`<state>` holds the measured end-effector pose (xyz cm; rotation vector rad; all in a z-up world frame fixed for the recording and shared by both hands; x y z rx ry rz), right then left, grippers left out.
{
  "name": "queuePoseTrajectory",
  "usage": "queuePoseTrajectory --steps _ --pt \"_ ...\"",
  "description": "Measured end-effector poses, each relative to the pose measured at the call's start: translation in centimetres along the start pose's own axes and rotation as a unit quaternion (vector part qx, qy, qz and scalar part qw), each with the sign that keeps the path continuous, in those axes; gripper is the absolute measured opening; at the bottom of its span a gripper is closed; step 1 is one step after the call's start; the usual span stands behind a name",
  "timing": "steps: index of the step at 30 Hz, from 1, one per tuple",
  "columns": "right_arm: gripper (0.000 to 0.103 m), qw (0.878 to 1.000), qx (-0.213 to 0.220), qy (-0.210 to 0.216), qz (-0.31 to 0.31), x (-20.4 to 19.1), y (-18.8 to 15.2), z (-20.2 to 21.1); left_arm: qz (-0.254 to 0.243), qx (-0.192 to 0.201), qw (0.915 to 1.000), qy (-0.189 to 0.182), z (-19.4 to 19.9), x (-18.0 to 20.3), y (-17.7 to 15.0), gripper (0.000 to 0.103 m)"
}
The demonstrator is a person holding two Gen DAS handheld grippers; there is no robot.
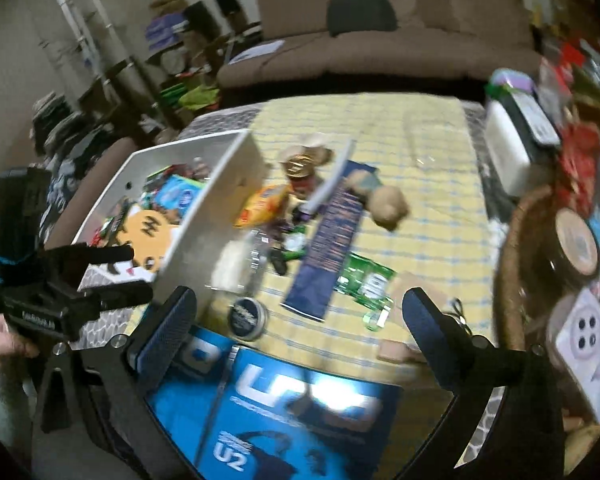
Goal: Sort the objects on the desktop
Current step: 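Withdraw the right tool and reach toward the white foam tube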
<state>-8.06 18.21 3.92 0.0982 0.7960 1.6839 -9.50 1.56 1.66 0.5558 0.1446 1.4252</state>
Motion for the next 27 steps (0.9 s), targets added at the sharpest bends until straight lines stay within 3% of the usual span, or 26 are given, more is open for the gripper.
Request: queuePoseTrajectory --steps 6,14,23,27 --pt "0.103 0.999 0.001 0.003 -0.048 5.1 -1.1 -1.7 0.003 -0.006 1.0 -0.002 -3.3 1.5 0.5 0.103" --pt "0.103 0.999 0.008 0.002 -0.038 7.9 -0.6 -4.0 0.022 0.012 0.9997 -0.006 -6.0 1.2 3.2 0.103" --pt "0.103 0.999 0.0 -0.037 0.015 9.7 4.9 -8.1 0.045 0.039 0.9981 0.014 -5.8 -1.6 9.0 0.103" --pt "0.103 0.999 -0.003 -0.023 0.026 9.3 7.1 -9.7 0.057 0.039 0.997 0.036 -5.9 -3.8 11.1 0.103"
Point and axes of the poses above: each gripper's, at about its wrist camera, not at the fingertips, and z roughly against the way its jaws point, x to its right, y to its top, the point moved 9 cm from there along -z, roughly the way its jaws point, and after that the axes turned 5 degrees about y, right-handed, at the moved point
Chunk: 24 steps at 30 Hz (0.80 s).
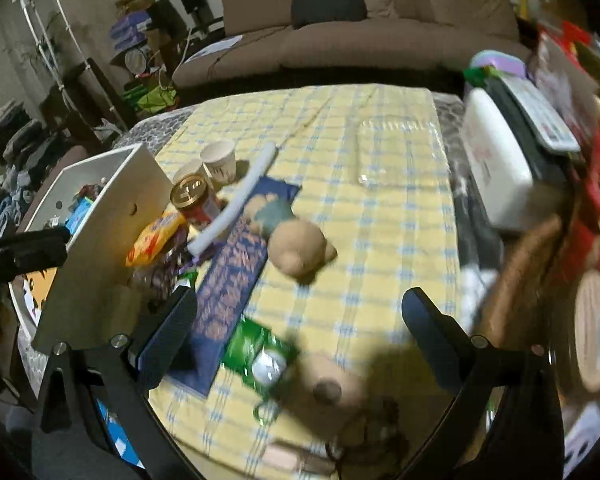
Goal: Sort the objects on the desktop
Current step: 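Withdraw the right tool and reach toward the white foam tube, then grasp the white foam tube with the right tool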
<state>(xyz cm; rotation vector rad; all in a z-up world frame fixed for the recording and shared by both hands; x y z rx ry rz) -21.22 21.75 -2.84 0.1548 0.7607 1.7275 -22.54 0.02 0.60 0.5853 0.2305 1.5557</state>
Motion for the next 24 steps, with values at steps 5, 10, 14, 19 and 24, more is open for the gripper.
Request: queuePoseTrajectory --steps 5,10,14,19,24 --pt "0.073 0.989 -0.022 0.129 -0.065 -2.8 0.8 -2.6 0.011 -0.002 0.9999 0.006 -0.9 -1.2 1.5 0.101" --pt "0.062 0.984 -0.068 0.147 -0.076 -5.7 1.0 -7.8 0.043 0.013 0.9988 -0.02 -0.2 -1.8 1.6 0.101" --pt "0.056 0.981 -0.085 0.143 -0.096 -6.8 1.5 -11.5 0.042 0.013 0.9989 -0.019 -0.1 -2.2 1.3 0.101" --pt "0.043 0.987 -0.095 0.103 -0.084 -7.7 1.8 -14.7 0.041 0.016 0.9986 -0.029 0.2 -2.8 1.2 0.101" --pt "0.039 0.991 -0.111 0.053 -0.055 -8.6 1.3 -16.7 0.031 0.016 0.9989 -0.031 0.1 -2.9 1.0 0.101"
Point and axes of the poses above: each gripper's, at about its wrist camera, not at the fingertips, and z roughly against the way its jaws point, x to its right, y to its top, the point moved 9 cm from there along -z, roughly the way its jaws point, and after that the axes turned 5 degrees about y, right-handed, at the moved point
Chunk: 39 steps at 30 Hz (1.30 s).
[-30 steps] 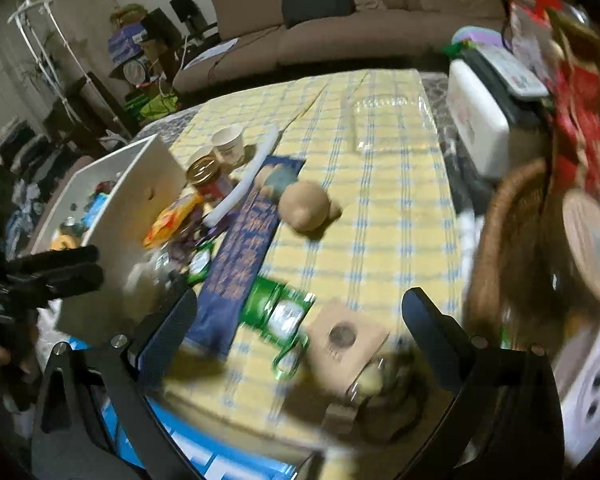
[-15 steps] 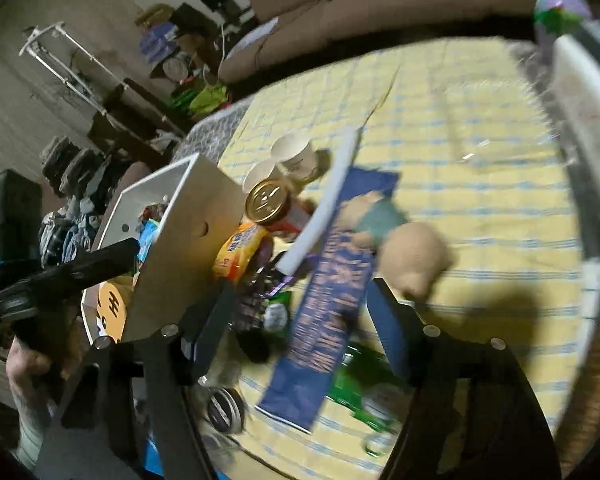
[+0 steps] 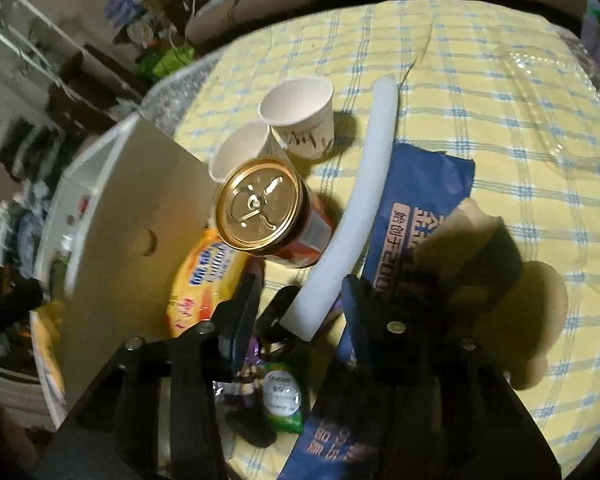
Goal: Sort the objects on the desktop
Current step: 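Grasp the white foam tube with the right tool, then lift the white foam tube and carry it toward the white box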
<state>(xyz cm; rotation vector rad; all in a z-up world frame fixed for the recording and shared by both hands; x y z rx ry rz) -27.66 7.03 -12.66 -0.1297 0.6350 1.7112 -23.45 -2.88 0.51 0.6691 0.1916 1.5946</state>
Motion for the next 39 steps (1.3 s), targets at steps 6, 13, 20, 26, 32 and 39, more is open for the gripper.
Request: queuePoseTrajectory --steps 6,13,20,26,32,39 --pt "0.009 1.0 -0.002 -0.015 -0.005 0.6 0.2 -0.4 0.005 -0.008 0.9999 -0.012 0.0 -0.1 -0.5 0.101" --pt "0.008 0.998 0.053 0.025 0.027 -1.4 0.1 6.1 0.04 -0.027 0.9975 -0.051 0.4 0.4 -1.9 0.101" --pt "0.007 0.988 0.092 0.123 0.03 -5.5 -1.5 16.7 0.184 -0.063 0.9547 -0.225 1.8 2.0 -4.5 0.101" --pt "0.007 0.974 0.137 0.168 0.06 -10.8 -5.1 27.1 0.277 -0.144 0.8836 -0.349 3.7 4.6 -8.4 0.101" --pt "0.007 0.969 0.151 0.16 0.111 -15.8 -9.1 32.5 0.376 -0.151 0.7846 -0.469 8.7 7.1 -12.4 0.102" --pt "0.007 0.969 0.104 0.164 0.153 -20.4 -17.5 32.6 0.397 -0.112 0.7534 -0.512 10.3 8.1 -13.9 0.02"
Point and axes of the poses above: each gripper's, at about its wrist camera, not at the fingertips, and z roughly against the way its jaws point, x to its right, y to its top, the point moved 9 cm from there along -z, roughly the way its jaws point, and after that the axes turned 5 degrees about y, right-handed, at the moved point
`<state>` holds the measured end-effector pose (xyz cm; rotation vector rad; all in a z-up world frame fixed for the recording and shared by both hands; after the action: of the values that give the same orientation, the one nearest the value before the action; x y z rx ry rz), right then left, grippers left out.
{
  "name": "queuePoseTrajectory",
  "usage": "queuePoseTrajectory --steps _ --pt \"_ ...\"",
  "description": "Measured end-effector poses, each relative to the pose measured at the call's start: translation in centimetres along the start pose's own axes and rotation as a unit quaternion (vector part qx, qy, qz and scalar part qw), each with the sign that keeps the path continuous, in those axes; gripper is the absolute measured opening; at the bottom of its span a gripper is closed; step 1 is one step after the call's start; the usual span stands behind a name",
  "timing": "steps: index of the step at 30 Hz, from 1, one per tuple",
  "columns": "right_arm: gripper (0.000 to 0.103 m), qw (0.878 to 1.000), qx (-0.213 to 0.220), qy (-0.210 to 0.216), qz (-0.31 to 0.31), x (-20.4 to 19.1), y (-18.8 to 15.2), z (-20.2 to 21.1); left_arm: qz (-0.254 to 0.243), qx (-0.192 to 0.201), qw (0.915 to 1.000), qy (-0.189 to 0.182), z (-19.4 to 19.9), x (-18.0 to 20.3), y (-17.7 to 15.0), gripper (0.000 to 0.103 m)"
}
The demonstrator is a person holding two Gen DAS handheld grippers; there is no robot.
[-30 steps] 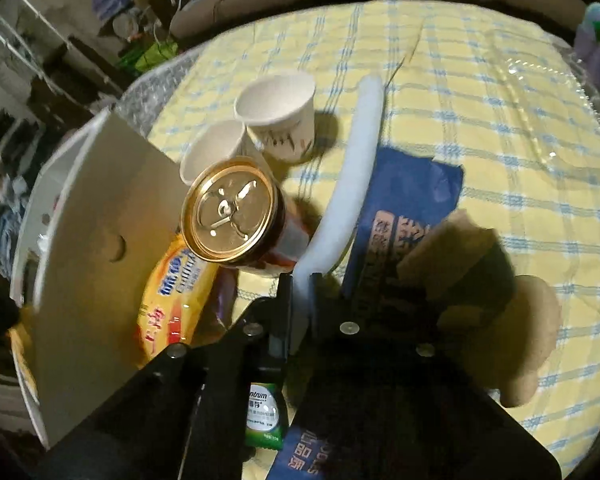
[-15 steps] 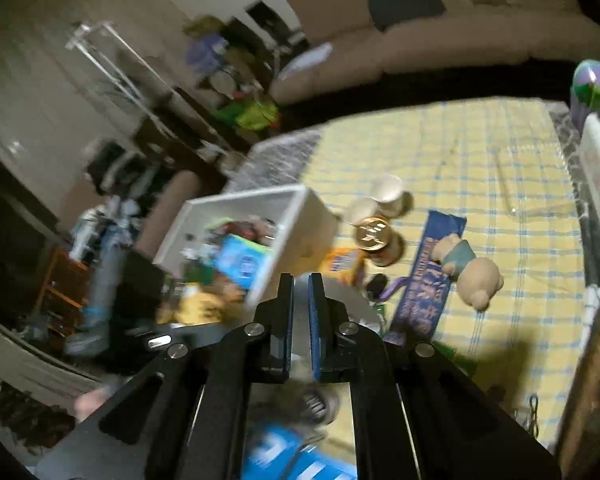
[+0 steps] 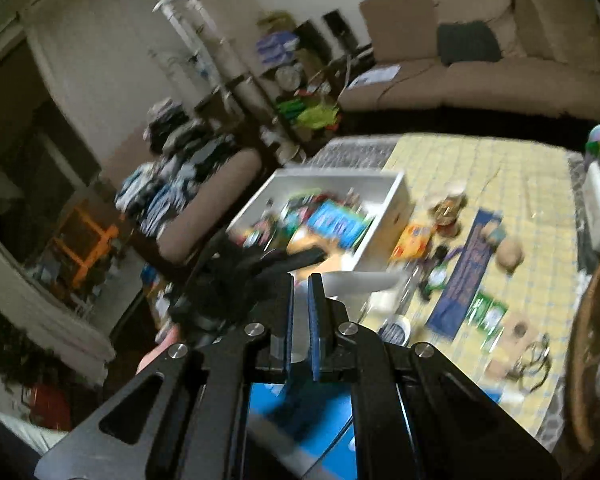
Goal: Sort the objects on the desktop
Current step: 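Lift the white foam tube and carry it toward the white box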
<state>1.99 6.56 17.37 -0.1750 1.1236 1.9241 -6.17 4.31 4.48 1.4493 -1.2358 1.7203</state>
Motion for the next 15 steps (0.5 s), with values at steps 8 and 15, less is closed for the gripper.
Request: queuePoseTrajectory --steps 8,15 --pt "0.007 0.999 -0.036 -0.024 0.026 -2.6 -2.8 -1.0 -0.101 0.026 0.9905 0.089 3.4 2.8 -0.6 0.013" --pt "0.007 0.999 -0.033 0.002 0.034 -5.8 0.7 -4.7 -0.189 0.055 0.9595 0.201 9.8 7.2 3.0 0.013"
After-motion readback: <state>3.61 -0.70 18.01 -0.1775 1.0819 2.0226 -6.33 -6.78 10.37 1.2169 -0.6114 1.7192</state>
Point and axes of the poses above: each gripper's, at about its wrist camera, not at the fingertips, and z roughly against the way its jaws point, x to its right, y to its top, the point moved 9 cm from there along -z, roughly the way its jaws point, and after that the axes turned 5 degrees about y, right-handed, at the moved point
